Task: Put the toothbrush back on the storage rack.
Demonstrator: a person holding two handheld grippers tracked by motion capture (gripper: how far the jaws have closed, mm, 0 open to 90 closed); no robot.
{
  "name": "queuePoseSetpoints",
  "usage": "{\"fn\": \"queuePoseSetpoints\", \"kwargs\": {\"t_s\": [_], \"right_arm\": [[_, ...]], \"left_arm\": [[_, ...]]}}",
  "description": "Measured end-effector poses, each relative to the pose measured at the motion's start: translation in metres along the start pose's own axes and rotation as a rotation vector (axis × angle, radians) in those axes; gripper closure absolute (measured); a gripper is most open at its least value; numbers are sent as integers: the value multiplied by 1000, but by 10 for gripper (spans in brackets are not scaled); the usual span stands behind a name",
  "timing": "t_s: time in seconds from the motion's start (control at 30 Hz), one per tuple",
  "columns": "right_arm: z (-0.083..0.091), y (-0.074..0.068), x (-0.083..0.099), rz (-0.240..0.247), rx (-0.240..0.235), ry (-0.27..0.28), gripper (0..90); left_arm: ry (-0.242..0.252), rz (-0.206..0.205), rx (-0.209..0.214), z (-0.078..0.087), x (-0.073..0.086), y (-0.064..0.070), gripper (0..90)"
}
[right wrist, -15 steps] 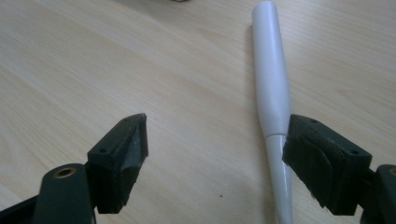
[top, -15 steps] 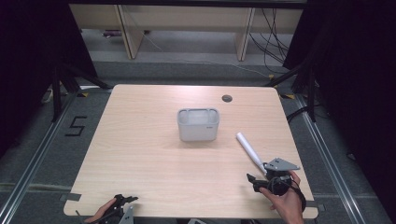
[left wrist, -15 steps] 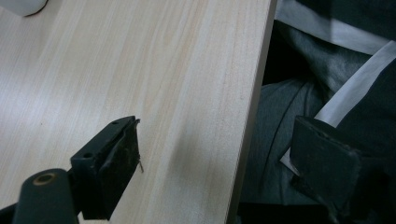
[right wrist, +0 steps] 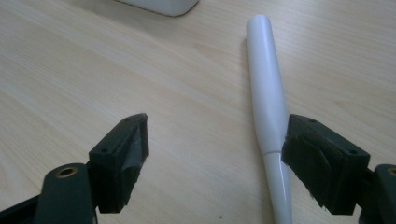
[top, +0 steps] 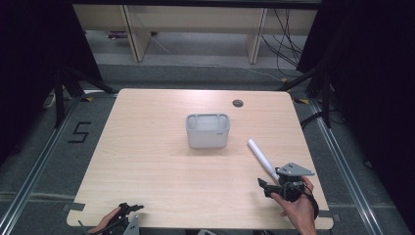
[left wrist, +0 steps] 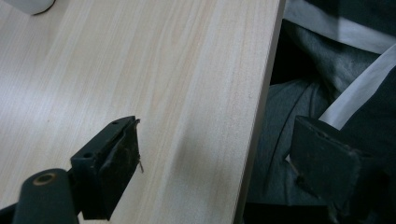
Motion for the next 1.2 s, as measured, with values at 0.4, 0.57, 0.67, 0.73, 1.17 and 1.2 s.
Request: {"fn": "queuePoseSetpoints", "kwargs": {"t_s": [0.4, 0.57, 0.67, 0.73, 1.17, 1.2], "right_arm": [[-17, 5, -28, -14, 29, -10, 274], [-25, 7, -37, -25, 64, -20, 342], [-28, 12, -46, -16, 69, -33, 422], [-29, 13, -51, -25, 69, -52, 495], [-50, 38, -80, -4, 118, -129, 878], [-50, 38, -80, -4, 118, -129, 878]], "left_arm": [[-2, -1, 13, 1, 1, 0, 154], [0, 0, 12, 1, 0, 0, 154], [2, 1, 11, 1, 0, 0, 154], [4, -3, 11, 1, 0, 0, 154], [-1, -5, 15, 1, 0, 1, 154], [-1, -5, 15, 1, 0, 1, 154]]}}
Point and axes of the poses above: each handheld gripper's, and its own axes: z roughly backward along the jaws, x roughly out of its underside, y roughly to its right, the point moved 4 cm from there along -z, roughly forward along the jaws, and after that the axes turned 4 degrees about -y, right-handed, at the moved point
